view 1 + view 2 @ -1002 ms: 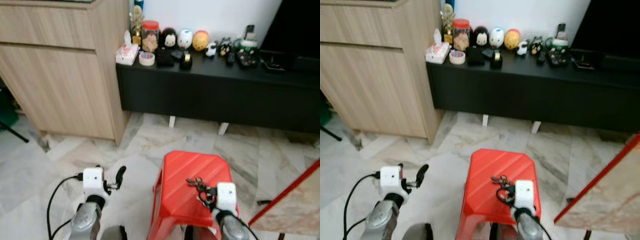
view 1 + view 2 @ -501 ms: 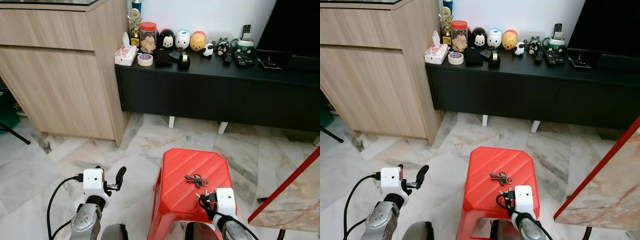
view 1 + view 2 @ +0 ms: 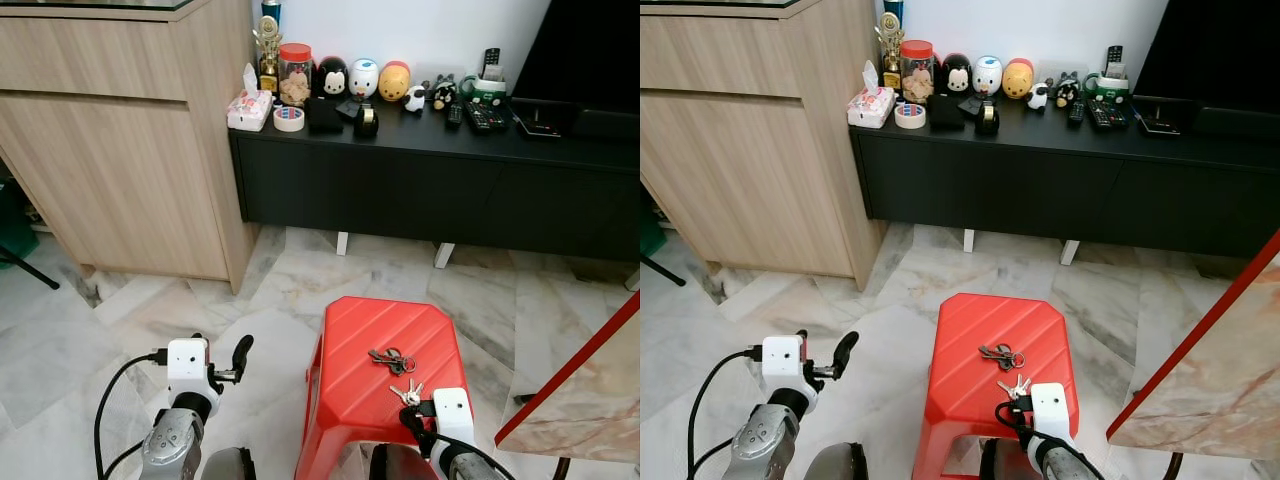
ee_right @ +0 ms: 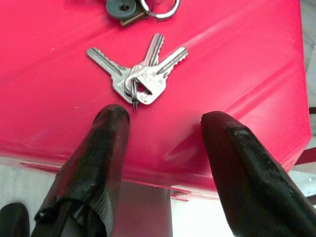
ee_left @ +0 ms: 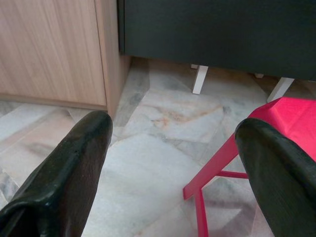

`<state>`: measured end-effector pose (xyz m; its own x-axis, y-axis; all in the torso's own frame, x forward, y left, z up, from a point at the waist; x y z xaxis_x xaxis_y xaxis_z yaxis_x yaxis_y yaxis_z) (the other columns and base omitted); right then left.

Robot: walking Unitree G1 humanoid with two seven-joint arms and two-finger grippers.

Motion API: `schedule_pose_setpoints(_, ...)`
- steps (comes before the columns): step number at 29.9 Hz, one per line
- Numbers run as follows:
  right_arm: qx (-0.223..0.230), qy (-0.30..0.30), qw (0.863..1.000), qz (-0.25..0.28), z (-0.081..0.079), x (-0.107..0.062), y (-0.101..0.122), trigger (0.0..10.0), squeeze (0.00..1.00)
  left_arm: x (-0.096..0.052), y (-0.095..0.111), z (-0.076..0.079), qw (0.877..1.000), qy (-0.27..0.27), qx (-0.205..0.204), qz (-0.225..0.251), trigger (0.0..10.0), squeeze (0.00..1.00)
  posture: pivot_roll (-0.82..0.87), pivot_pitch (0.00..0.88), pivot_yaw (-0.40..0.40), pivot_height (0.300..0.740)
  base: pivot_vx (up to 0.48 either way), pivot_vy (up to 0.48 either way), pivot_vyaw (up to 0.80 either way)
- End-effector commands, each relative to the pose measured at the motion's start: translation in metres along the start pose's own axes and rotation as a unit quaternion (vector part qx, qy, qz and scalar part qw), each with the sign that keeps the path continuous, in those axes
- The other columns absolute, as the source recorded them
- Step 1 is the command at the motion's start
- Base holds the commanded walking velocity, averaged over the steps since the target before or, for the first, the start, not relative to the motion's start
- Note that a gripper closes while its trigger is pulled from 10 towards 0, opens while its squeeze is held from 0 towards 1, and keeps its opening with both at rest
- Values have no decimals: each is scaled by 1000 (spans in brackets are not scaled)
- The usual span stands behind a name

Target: Hang keys on a hook

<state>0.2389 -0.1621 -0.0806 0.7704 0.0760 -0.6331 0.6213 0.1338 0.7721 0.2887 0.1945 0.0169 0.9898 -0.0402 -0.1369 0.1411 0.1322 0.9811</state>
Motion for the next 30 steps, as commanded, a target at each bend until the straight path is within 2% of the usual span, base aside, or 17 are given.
schedule_pose_setpoints(1,11,-5,1000,5,4,1,3,10000,0,-2,-5,0,1000,-2,4,-12,10000,0,-13,40,-75,610,0,0,0)
schedule_pose_setpoints(6,17,21,999,19,-3,3,10,10000,0,-2,-5,1,1000,-4,4,-12,10000,0,-14,41,-72,610,0,0,0)
schedule_pose_setpoints(19,5,31,999,36,-10,9,27,9922,0,-2,-5,1,1000,-2,7,-12,10000,0,-11,43,-72,610,0,0,0)
schedule_pose_setpoints(20,6,32,999,36,-10,9,28,7882,0,-2,-5,1,1000,-2,7,-11,10000,0,-11,43,-72,610,0,0,0)
schedule_pose_setpoints(23,1,36,999,34,-12,10,29,4824,0,-2,-5,1,1000,-2,6,-11,10000,0,-10,44,-73,610,0,0,0)
schedule_pose_setpoints(24,1,36,999,34,-12,10,29,4824,0,-2,-5,1,1000,-2,6,-11,10000,0,-9,44,-73,610,0,0,0)
schedule_pose_setpoints(25,1,36,999,34,-13,10,29,4196,0,-2,-5,1,1000,-2,6,-11,10000,0,-9,44,-73,610,0,0,0)
schedule_pose_setpoints(26,1,36,999,34,-14,10,29,4078,0,-2,-5,1,1000,-1,6,-11,10000,0,-10,43,-73,610,0,0,0)
schedule_pose_setpoints(27,2,35,999,32,-14,10,29,3373,0,-2,-5,1,1000,-1,6,-12,10000,0,-10,43,-73,610,0,0,0)
schedule_pose_setpoints(28,2,35,999,32,-14,10,29,3373,0,-2,-5,1,1000,-1,6,-12,10000,0,-10,43,-73,610,0,0,0)
schedule_pose_setpoints(29,3,35,999,29,-14,10,28,4471,0,-2,-5,1,1000,-1,7,-12,10000,0,-8,44,-73,610,0,0,0)
schedule_pose_setpoints(30,-1,34,999,28,-14,10,28,9529,0,-2,-5,1,1000,0,7,-12,10000,0,-8,44,-73,610,0,0,0)
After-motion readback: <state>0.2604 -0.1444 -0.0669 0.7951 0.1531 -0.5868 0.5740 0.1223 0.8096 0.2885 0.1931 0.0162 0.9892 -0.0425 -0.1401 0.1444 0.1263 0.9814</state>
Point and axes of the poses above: a point about 5 cm out from each wrist's last joint towards the gripper, its own x axis pointing out of the wrist towards the gripper, its own y axis along the axis of the wrist's last joint, z = x × y, the point moved 3 cm from there along x, pointing out of the wrist towards the gripper, and after that the axes turned 6 degrees about -x, right-handed, at the moved point
